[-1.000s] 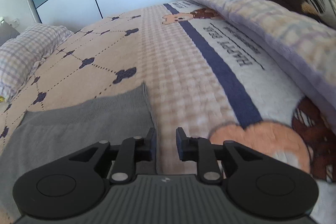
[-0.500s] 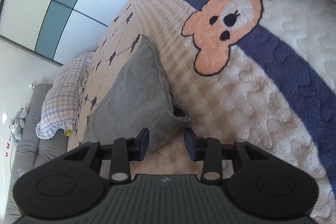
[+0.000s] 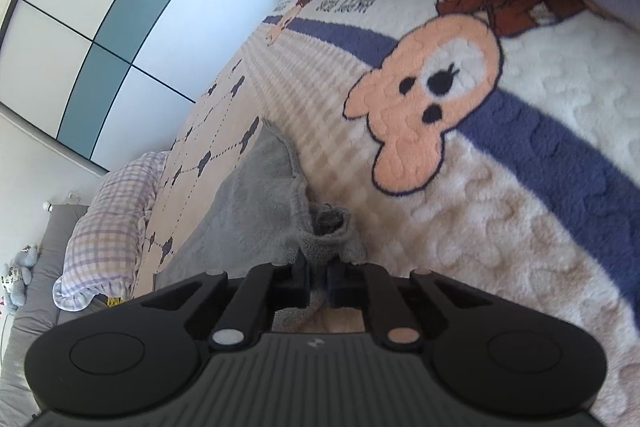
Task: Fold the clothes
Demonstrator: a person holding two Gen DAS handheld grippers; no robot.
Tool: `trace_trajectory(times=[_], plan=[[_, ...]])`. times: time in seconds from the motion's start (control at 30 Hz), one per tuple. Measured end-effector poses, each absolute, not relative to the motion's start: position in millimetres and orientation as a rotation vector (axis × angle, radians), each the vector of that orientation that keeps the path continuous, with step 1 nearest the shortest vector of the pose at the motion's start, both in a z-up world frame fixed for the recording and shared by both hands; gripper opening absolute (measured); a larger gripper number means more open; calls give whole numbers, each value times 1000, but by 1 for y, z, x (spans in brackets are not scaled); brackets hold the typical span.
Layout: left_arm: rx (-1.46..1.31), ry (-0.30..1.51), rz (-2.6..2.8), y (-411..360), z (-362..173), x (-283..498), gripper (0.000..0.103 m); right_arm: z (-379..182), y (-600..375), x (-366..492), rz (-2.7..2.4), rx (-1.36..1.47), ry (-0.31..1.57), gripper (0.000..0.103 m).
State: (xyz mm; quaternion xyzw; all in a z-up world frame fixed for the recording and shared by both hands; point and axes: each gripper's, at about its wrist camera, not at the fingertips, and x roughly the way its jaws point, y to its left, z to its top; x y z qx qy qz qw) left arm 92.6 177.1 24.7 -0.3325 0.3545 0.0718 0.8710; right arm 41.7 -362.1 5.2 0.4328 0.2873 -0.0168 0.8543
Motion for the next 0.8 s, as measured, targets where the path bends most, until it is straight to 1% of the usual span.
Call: trace_trajectory(times=[0.1,0.27,0.4,0.47,0.6,0.63,0.7,0.77,0.8], plan=[[-742,743,145,193,32,74,11,20,-367,31,-34,843,578,5],[-715,743,93,197,50,-3,11,35,-377,-15,11,758,586,5],[-642,774,70,195,34,-65,11,27,-380,-72,30,748,629,5],[-637,787,55,200,21,-83,6,15,-380,-94,27,748,669,5],[-599,777,78,209,22,-82,6,-9,-381,-104,36,789,698,6],[-579,783,91,209,25,-80,6,-9,-379,-102,43,787,691,6],[-537,764,100,210,36,-80,8,-4,-374,-97,43,762,696,12],[-505,743,94,212,47,-81,17,2,-371,-95,45,750,692,22],[-492,737,94,211,52,-80,19,5,-371,-95,47,750,685,26]])
